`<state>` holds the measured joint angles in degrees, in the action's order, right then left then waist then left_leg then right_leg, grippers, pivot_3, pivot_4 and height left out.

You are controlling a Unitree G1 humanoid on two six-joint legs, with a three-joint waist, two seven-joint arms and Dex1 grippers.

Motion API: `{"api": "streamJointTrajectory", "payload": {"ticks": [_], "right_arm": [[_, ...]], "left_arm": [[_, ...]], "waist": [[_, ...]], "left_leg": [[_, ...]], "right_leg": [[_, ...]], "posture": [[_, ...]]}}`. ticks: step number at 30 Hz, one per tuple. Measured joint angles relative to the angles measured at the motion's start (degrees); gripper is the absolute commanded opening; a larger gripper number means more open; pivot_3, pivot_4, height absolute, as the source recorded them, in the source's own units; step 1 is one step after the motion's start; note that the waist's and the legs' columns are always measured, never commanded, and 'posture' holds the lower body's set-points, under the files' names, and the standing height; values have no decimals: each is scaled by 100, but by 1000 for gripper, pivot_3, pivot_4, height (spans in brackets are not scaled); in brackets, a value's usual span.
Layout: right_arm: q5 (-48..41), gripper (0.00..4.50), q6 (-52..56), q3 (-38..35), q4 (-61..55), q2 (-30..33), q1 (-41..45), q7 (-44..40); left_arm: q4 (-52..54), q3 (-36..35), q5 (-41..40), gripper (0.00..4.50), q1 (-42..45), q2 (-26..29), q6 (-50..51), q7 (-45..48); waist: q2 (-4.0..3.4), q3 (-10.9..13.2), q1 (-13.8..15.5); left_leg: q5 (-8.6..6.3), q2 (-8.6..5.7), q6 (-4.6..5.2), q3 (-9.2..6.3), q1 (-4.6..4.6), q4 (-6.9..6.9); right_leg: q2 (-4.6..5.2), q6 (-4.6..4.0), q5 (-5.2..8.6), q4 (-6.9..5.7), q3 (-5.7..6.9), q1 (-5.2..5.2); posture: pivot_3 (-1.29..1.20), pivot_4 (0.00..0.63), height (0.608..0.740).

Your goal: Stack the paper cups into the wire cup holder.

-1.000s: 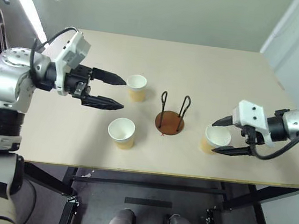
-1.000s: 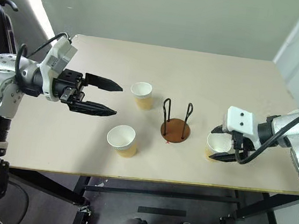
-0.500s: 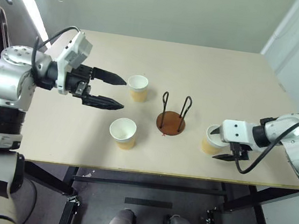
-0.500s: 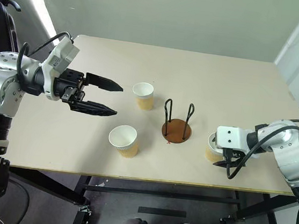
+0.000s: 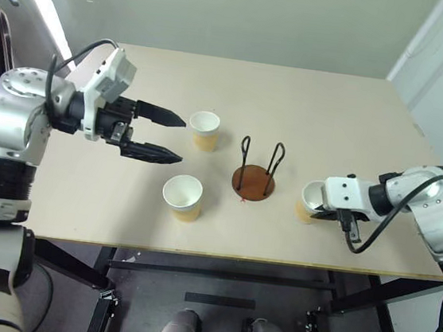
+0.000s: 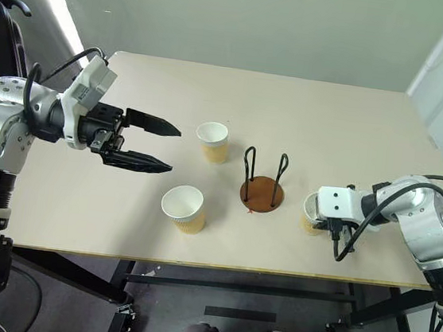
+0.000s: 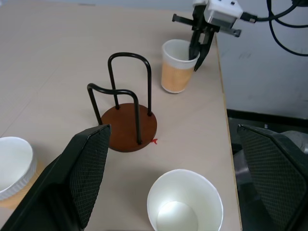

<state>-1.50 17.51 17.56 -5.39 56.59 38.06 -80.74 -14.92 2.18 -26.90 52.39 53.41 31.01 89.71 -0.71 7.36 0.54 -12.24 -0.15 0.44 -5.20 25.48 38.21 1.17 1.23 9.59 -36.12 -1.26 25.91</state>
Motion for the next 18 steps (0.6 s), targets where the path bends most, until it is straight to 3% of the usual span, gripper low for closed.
{"api": "streamJointTrajectory", "payload": {"ticks": [7, 14, 18], "right_arm": [[-327, 34, 519, -369, -409, 129, 244, -45], [-390, 34, 665, -717, 88, -205, 1939, 330], [-374, 34, 594, -657, 351, -554, 2408, 381]], "left_arm": [[-372, 78, 219, 4500, 83, 1, -214, 34], [-732, 281, 256, 4500, 392, 13, -453, 43], [-839, 371, 256, 4500, 426, 11, -524, 44]], "waist": [[0, 0, -1], [0, 0, -10], [0, 0, -7]], "left_leg": [[0, 0, 0, 0, 1, -1], [0, 1, 0, -3, 0, -14], [-3, 1, 0, -3, 8, -16]], "right_leg": [[0, -15, 9, 3, 0, 0], [-2, -17, 10, 3, -2, 9], [-2, -15, 9, 4, 0, 17]], "posture": [[0, 150, 740], [0, 150, 740], [0, 150, 740]]}}
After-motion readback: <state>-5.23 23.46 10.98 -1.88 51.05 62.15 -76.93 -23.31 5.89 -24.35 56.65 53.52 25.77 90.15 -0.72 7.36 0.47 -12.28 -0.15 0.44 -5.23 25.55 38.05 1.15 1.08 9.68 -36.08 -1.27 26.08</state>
